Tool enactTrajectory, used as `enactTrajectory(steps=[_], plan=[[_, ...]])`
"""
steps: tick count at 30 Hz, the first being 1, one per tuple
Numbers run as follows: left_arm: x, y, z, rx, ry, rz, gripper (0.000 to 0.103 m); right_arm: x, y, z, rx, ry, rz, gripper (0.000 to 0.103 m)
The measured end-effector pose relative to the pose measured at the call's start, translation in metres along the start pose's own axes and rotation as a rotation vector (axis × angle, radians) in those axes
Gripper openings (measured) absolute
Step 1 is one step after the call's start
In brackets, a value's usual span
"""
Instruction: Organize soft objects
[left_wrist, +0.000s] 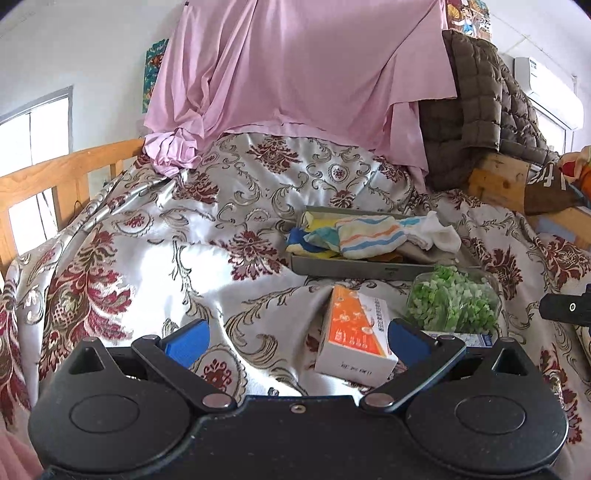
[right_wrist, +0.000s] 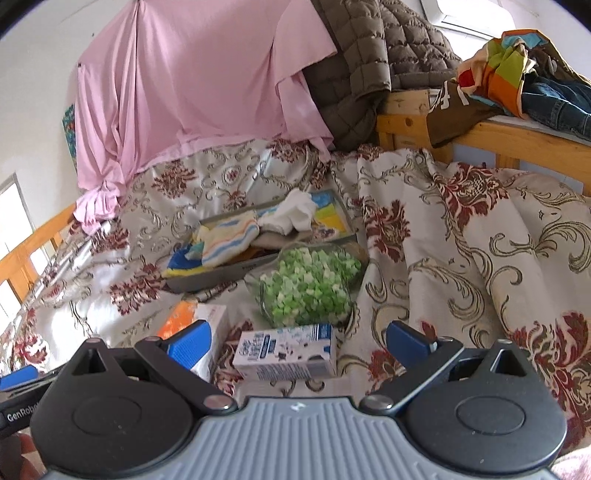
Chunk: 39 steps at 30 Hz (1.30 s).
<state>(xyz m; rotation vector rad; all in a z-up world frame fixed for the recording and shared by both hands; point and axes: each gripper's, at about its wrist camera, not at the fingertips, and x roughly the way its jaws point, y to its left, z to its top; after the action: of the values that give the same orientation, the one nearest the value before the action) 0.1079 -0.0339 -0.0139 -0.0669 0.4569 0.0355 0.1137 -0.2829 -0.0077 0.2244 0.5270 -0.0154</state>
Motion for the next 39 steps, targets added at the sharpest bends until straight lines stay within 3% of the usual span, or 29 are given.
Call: enactTrajectory(steps=[14,39], plan=[[0.002,0.005,-0.005,-0.031,0.038,0.023,0.102,0.005,0.013,-0.005,-0.072,0.051,-0.032,0.103],[0.003,0.007,-0.008,-0.038,0.045,0.03,0.102,0.009,0.012,-0.006,-0.083,0.071,-0.027,0.103]])
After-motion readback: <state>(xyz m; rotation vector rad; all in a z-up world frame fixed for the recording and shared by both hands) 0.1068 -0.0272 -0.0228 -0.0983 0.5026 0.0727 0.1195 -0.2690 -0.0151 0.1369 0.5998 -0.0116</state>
